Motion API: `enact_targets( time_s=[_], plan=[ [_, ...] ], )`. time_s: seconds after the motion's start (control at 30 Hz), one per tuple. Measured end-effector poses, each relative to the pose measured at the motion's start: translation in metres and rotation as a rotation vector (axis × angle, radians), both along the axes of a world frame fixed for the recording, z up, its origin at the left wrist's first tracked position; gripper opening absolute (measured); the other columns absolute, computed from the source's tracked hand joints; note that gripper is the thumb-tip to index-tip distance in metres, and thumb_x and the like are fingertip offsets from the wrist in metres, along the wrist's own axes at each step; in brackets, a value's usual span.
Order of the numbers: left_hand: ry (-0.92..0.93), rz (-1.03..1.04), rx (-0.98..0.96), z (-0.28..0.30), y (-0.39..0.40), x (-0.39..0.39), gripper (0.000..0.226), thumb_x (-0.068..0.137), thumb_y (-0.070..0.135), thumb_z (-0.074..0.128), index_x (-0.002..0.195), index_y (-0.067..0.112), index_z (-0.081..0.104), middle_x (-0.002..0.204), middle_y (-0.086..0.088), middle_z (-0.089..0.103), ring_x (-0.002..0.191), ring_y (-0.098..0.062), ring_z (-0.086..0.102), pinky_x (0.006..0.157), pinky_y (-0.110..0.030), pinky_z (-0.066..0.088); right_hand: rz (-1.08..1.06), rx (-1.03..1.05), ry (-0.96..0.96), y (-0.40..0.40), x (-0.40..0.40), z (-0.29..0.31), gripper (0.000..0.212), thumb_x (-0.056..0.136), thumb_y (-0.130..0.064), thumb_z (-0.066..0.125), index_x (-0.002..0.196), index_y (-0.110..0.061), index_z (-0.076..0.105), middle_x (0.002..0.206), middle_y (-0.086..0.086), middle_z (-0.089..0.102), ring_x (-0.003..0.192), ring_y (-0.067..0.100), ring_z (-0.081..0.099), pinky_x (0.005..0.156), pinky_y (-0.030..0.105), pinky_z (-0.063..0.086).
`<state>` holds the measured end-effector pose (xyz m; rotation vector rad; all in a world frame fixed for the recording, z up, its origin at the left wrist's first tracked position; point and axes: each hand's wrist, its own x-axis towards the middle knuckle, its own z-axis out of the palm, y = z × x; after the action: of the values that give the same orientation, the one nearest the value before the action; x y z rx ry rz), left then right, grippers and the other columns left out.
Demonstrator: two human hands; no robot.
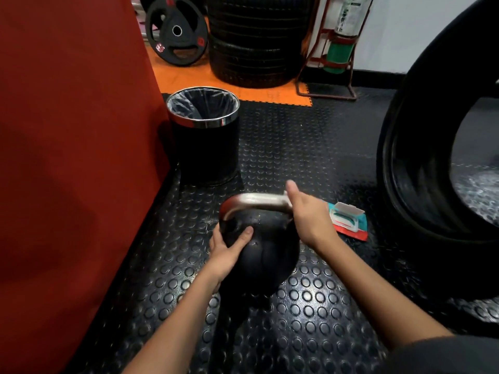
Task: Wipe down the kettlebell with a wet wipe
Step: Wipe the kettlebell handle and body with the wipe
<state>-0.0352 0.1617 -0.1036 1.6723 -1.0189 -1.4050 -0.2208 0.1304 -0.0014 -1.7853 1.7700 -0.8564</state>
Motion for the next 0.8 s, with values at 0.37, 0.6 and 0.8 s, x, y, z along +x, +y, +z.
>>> enact_targets(
  time_s=[0.37, 0.6, 0.8],
  plan=[
    [-0.027, 0.001, 0.018, 0.003, -0.001, -0.003, 0.119, 0.052, 0.08, 0.068, 0.151, 0.042, 0.012, 0.156, 0.0, 0.02, 0.142, -0.023, 0.027, 0.114, -0.04, 0.026, 0.206, -0.411, 0.56, 0.006, 0.045, -0.01, 0.047, 0.096, -0.062, 0.04, 0.103, -0.02, 0.061, 0.095, -0.006, 0.06, 0.092, 0.02, 0.055, 0.106, 0.043, 0.033],
    [0.011, -0.002, 0.013, 0.0, 0.002, 0.0, 0.122, 0.049, 0.09, 0.064, 0.15, 0.041, 0.015, 0.156, 0.006, 0.02, 0.142, -0.02, 0.027, 0.117, -0.04, 0.025, -0.069, -0.036, -0.424, 0.01, -0.008, -0.04, 0.057, 0.093, -0.074, 0.037, 0.091, -0.025, 0.066, 0.091, -0.012, 0.065, 0.09, 0.011, 0.06, 0.096, 0.048, 0.046],
    [0.012, -0.013, 0.01, -0.003, 0.0, 0.001, 0.114, 0.061, 0.083, 0.064, 0.152, 0.04, 0.01, 0.159, 0.008, 0.014, 0.145, -0.019, 0.021, 0.116, -0.039, 0.021, 0.03, 0.4, -0.096, -0.033, -0.01, 0.003, 0.087, 0.09, -0.085, 0.026, 0.124, -0.017, 0.07, 0.123, 0.011, 0.063, 0.12, 0.029, 0.057, 0.109, 0.046, 0.039]
  ],
)
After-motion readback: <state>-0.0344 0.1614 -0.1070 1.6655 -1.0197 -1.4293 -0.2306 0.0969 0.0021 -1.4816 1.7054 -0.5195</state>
